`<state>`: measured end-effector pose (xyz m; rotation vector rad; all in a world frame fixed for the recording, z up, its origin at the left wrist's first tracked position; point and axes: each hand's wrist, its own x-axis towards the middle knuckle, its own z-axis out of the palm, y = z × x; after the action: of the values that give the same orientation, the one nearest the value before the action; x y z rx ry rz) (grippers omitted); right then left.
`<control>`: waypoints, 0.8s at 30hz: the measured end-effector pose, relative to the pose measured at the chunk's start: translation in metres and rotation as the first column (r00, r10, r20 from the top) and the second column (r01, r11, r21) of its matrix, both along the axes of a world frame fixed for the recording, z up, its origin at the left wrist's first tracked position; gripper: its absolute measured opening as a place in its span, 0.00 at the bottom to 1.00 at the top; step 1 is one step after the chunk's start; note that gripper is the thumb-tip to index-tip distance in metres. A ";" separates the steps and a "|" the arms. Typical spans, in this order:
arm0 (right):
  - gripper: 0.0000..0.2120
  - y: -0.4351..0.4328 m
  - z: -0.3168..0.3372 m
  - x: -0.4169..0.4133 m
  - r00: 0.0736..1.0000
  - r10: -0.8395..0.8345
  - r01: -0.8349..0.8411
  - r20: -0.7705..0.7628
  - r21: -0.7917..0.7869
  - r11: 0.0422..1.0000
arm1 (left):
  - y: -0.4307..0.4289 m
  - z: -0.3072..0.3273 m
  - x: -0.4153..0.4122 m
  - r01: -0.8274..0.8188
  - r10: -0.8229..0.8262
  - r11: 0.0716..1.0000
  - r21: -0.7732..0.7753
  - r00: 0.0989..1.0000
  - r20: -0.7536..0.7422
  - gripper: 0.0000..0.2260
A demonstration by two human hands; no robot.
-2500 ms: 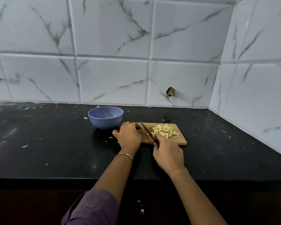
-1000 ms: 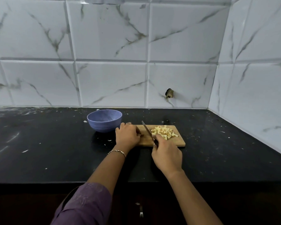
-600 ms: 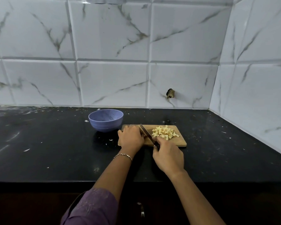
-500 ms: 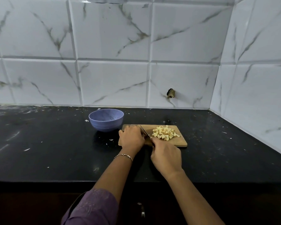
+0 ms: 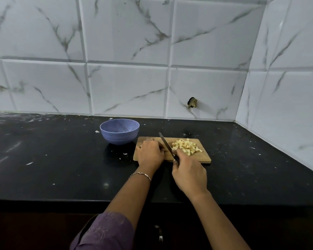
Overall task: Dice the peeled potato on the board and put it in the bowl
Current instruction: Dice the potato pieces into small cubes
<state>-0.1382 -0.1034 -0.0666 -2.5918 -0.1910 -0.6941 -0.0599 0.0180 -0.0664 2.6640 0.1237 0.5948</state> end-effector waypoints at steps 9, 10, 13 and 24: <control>0.12 0.003 0.000 0.001 1.000 0.013 -0.014 -0.005 -0.088 0.996 | 0.001 0.006 -0.006 -0.021 0.020 0.999 -0.048 1.000 -0.014 0.09; 0.12 0.004 0.001 0.001 1.000 0.027 -0.028 -0.006 -0.119 0.993 | 0.001 0.006 -0.007 -0.027 0.026 0.998 -0.054 0.999 -0.018 0.09; 0.10 0.007 0.007 0.004 0.997 0.068 -0.075 -0.041 -0.203 0.976 | 0.001 0.006 -0.006 -0.023 0.021 0.997 -0.069 0.999 -0.024 0.09; 0.14 -0.006 0.001 0.005 1.000 0.002 -0.004 -0.026 -0.099 0.995 | 0.000 0.002 0.004 -0.015 0.015 0.999 -0.031 1.000 0.005 0.09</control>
<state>-0.1334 -0.1089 -0.0661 -2.6925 -0.2267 -0.6652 -0.0561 0.0175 -0.0648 2.6334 0.1507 0.5994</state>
